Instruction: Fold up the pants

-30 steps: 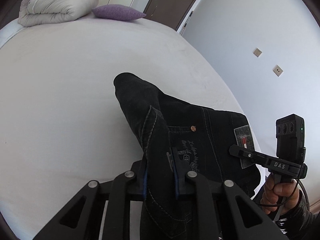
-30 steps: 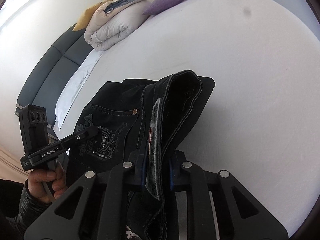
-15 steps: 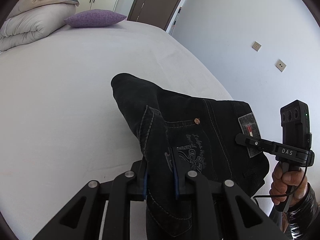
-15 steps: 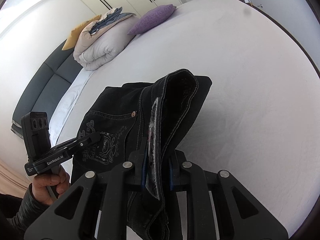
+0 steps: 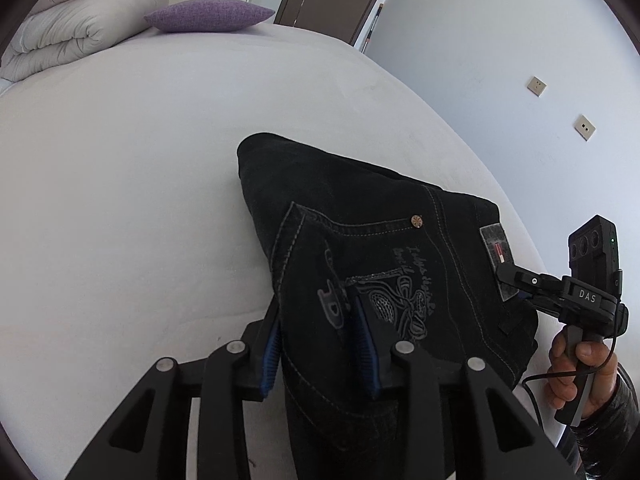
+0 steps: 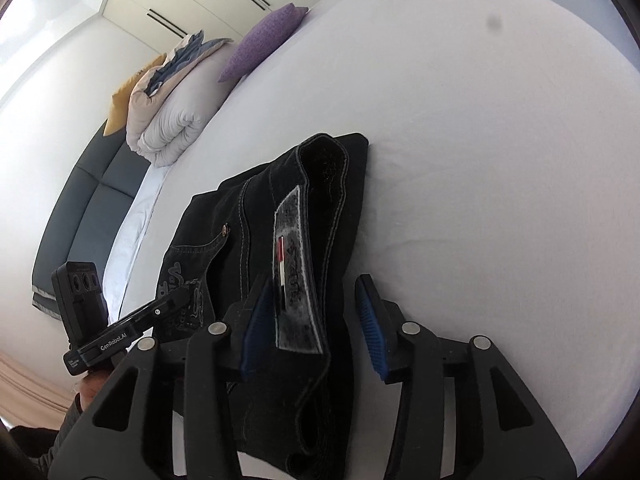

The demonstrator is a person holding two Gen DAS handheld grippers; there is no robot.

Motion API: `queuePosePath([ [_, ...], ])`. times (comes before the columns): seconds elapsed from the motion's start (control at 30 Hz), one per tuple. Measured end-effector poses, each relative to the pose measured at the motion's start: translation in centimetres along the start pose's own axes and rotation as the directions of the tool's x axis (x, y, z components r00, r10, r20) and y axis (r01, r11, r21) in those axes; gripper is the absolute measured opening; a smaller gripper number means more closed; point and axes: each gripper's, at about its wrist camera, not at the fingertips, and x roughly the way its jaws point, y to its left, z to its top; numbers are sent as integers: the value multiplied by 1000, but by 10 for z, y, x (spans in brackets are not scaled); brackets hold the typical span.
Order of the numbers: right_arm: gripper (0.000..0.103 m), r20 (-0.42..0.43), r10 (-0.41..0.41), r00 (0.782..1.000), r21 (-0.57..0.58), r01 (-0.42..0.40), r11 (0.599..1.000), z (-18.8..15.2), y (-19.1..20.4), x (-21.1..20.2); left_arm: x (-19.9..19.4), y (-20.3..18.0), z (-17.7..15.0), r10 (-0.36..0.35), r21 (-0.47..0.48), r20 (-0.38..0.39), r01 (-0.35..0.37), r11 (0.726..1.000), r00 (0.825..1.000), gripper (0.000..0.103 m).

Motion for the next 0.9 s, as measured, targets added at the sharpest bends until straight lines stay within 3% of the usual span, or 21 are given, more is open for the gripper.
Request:
queuePosePath([
  [0.07,45,19,-29,999,0,29,1000,-12,5,-12,-18,-6,-8,28,23,41,-29,999,999,35],
  [0.17,45,63,-65,996,-35,67,997,-37,19,-39,-53,-24,-23,58,77,136,-69,995,989,54],
  [0.2,45,81,-82,993,-54,86,995,-45,23,-51,-67,-30,-30,76,101,172,-94,990,982,66],
  [0.3,45,159,-122,980,-109,140,984,-73,48,-87,-112,-56,-52,138,161,315,-196,967,939,87],
  [0.37,45,219,-139,966,-145,173,974,-90,70,-110,-144,-75,-67,166,183,415,-261,948,895,101],
  [0.47,46,336,-166,927,-199,242,950,-117,98,-151,-187,-100,-91,197,205,556,-364,909,807,103],
  [0.5,53,376,-168,911,-215,262,941,-126,109,-163,-198,-109,-96,222,195,590,-404,894,777,103],
  [0.6,70,509,-155,847,-247,316,916,-155,138,-203,-230,-124,-113,318,118,657,-511,852,683,103],
  [0.67,79,588,-132,798,-268,346,899,-175,154,-232,-250,-125,-126,417,44,666,-590,806,619,103],
  [0.7,84,626,-121,771,-279,366,888,-183,164,-244,-255,-126,-130,444,31,651,-606,795,616,103],
  [0.73,86,663,-111,740,-286,388,876,-192,173,-257,-260,-127,-132,452,30,629,-601,799,632,103],
  [0.77,92,708,-103,699,-289,420,860,-202,182,-270,-266,-127,-134,441,29,615,-577,816,654,103],
  [0.8,101,755,-101,648,-282,460,842,-212,192,-281,-271,-126,-136,433,18,609,-557,830,665,103],
  [0.83,103,793,-107,600,-265,497,826,-222,201,-292,-276,-125,-139,434,0,608,-546,838,665,103],
  [0.87,103,817,-112,566,-249,522,816,-230,208,-303,-279,-125,-142,442,-19,603,-542,840,664,103],
  [0.9,103,825,-110,554,-249,532,809,-237,214,-310,-279,-124,-143,454,-29,587,-544,839,670,103],
])
